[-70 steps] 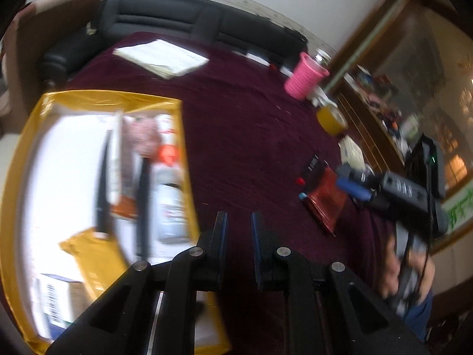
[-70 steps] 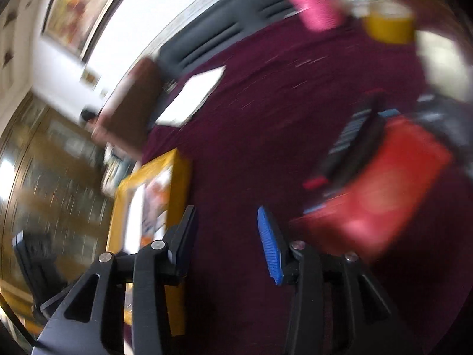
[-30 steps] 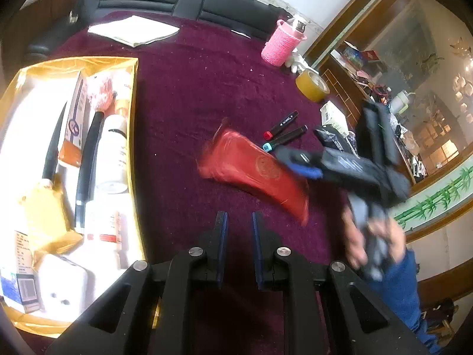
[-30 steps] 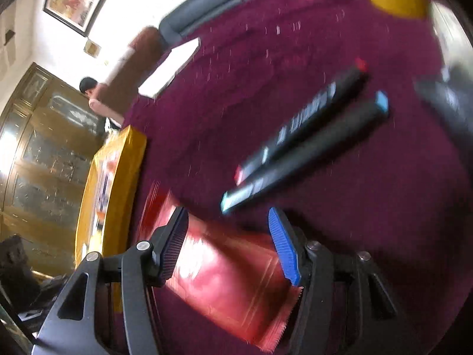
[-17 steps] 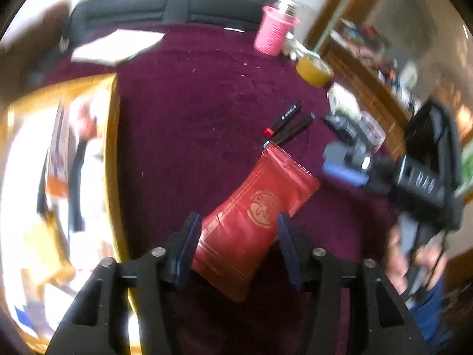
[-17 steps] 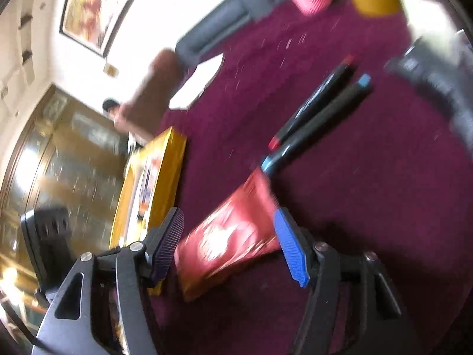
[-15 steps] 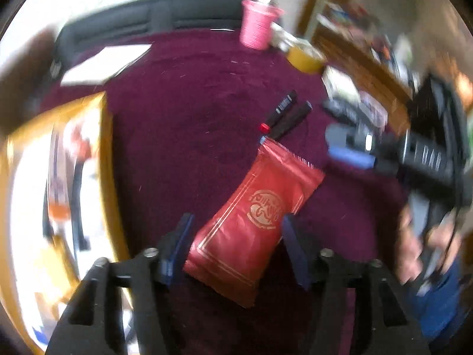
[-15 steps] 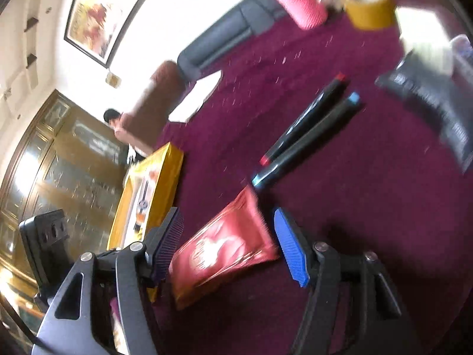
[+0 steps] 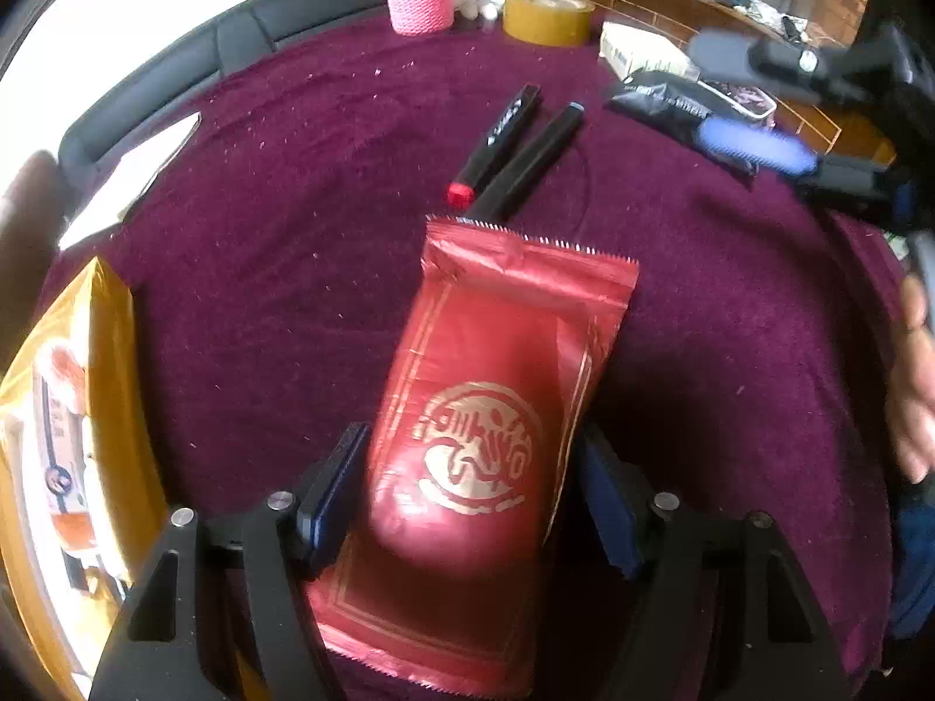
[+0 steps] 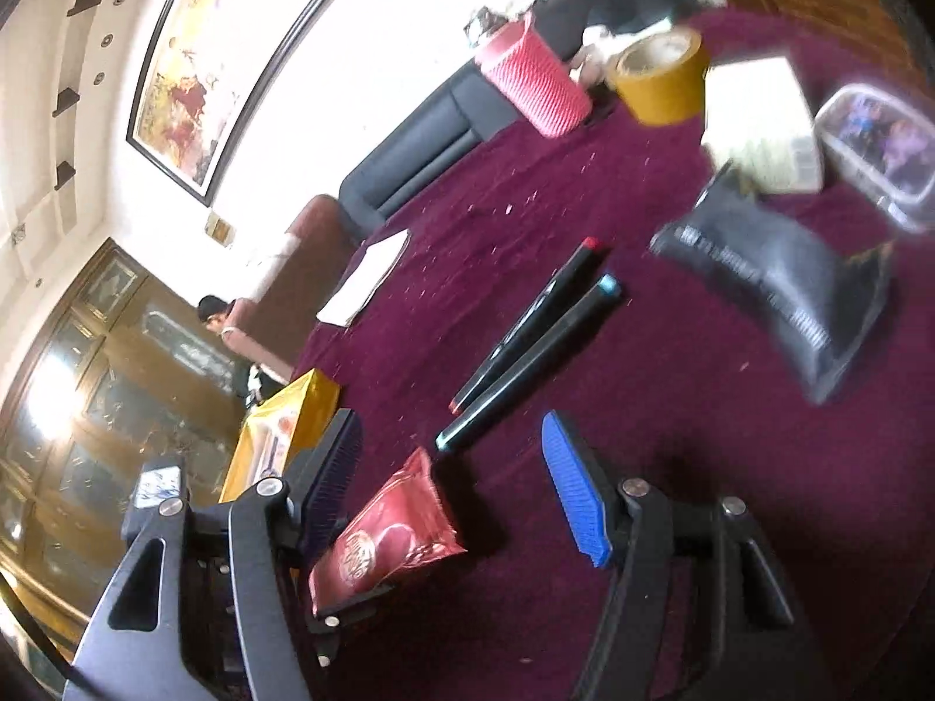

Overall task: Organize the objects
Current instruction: 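Grasp the red foil packet with the left gripper while the right grasps the black pouch, then carry the red packet and black pouch into the tray and open both grippers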

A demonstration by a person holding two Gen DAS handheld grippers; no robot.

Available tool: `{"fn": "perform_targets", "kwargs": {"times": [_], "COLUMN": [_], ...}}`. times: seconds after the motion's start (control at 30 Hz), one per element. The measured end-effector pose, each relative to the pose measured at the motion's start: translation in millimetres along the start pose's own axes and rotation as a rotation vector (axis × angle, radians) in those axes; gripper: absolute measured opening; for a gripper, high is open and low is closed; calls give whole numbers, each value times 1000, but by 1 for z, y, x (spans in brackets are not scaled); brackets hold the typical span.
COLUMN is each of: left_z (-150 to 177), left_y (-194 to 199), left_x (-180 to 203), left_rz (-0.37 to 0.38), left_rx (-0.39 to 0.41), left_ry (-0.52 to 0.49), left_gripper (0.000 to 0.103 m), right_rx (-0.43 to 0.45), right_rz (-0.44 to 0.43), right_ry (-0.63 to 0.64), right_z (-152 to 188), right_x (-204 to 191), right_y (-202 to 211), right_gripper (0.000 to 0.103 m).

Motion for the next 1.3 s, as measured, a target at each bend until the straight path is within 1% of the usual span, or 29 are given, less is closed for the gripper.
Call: {"fn": "perform_targets", "kwargs": {"times": [0.07,0.13,0.17,0.23,0.27,0.33,0.37,0.4,0.43,0.47,0.5,0.57,0.73,0.77,0.8,0.83,0.87,0.9,0.97,1.0,1.03,1.13,1.23,1.3], "left_z": [4,6,9,11,12,12,12,12,11,11,11,11,11,11,11,11,12,12,13,13,13,15,19,22], "left_y": [4,10,14,15,14,13,12,12,11,11,10,10,8,8,8,9,9,9,10,12,13,18,22,26], "left_x": [1,1,0,-2,-2,-3,-4,-3,-3,-3,-3,-1,-1,-1,-1,0,0,0,-2,-3,-5,-13,-19,-22], "left_rz": [-5,-7,-9,-3,0,9,12,13,13,13,10,3,-6,-7,-13,-19,-23,-26,-31,-29,-20,13,31,34], "left_rx": [13,8,7,8,12,14,14,16,17,18,18,18,29,34,43,51,63,71,85,93,96,101,103,107], "left_ry": [15,30,36,50,51,69,74,70,70,71,69,62,72,76,79,81,87,92,108,124,141,196,238,259], "left_gripper": [58,52,52,52,52,52,52,53,53,53,53,54,56,56,57,57,57,55,51,47,45,43,42,42], "right_rx": [15,37,44,59,52,58,45,0,-52,-65,-69,-126,-210,-227,-248,-263,-231,-223,-191,-171,-151,-95,-83,-78], "right_rz": [35,58,82,183,257,373,395,413,449,491,514,544,597,595,597,621,628,636,628,604,569,482,375,330], "right_ry": [18,35,63,176,252,346,368,374,377,396,417,446,527,522,507,493,490,477,444,413,375,298,233,235], "right_z": [-5,-16,-24,-38,-47,-62,-69,-74,-77,-79,-80,-78,-70,-66,-63,-59,-59,-59,-56,-55,-51,-34,-17,-5], "right_x": [1,0,-3,-12,-16,-17,-12,-5,5,12,16,29,45,51,55,60,58,58,52,48,44,27,14,1], "right_y": [9,19,22,26,23,17,12,3,-8,-14,-19,-33,-56,-61,-64,-64,-60,-57,-48,-42,-36,-20,-11,-7], "right_gripper": [64,64,64,64,65,65,69,69,69,69,69,69,68,58,41,40,34,30,26,25,25,25,25,25]}}
Point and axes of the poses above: each gripper's, at about its wrist camera, not at the fingertips, and y roughly against the way its jaws point, x to its right, z to its underside, the point moved 1 cm from there along -y, roughly the way its jaws point, and after that the axes turned 14 degrees about x, right-handed, at the moved point
